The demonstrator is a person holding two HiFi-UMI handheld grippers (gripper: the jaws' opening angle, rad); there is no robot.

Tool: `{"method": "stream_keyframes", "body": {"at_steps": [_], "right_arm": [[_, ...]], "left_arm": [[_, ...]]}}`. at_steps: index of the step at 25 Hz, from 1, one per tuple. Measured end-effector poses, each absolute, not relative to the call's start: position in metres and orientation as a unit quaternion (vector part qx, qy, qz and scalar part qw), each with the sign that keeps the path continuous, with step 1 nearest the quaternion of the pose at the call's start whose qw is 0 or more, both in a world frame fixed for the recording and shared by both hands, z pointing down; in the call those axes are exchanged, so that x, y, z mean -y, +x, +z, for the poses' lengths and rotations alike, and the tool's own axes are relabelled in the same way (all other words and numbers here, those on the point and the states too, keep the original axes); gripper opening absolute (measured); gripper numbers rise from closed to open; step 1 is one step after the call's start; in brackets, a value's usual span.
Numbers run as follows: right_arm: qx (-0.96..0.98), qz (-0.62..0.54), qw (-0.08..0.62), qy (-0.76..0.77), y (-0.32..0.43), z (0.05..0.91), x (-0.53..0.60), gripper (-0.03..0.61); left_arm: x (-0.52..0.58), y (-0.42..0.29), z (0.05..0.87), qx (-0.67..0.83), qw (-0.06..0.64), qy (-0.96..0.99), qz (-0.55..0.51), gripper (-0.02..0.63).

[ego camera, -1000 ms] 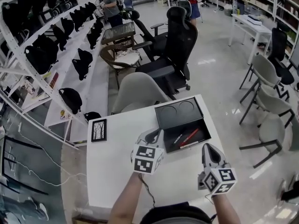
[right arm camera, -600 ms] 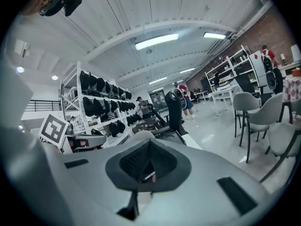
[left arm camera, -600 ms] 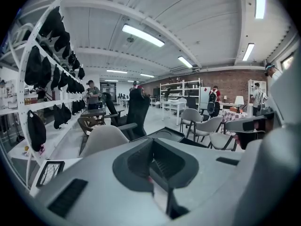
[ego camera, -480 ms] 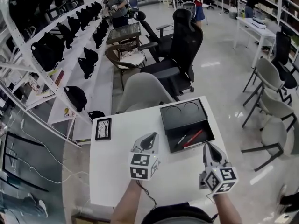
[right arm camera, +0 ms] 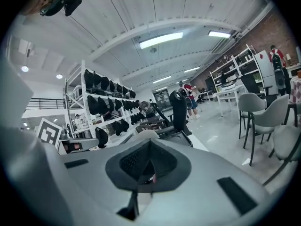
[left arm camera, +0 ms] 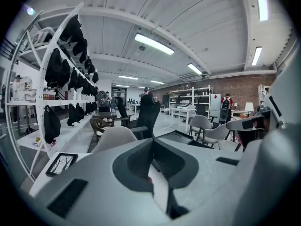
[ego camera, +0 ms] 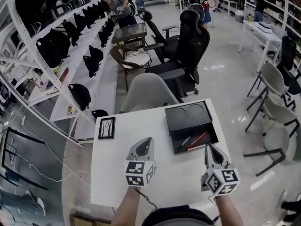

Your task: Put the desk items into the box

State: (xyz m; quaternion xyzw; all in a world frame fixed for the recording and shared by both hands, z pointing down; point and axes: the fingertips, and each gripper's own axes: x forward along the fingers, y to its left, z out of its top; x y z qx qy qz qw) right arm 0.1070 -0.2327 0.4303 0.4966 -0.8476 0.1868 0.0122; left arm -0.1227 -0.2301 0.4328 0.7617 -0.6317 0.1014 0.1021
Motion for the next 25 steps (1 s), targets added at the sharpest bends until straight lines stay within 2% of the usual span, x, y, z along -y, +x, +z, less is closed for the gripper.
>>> {"method": "stream_keyframes", "body": {"at_steps": [25], "right_arm": [[0.867,0.160,0.032,0.472,0.092,0.426,0.227,0.003]], "left_arm": [[0.201,-0.140,0.432,0.661,0.116,0.739,0.063,0.006]]}}
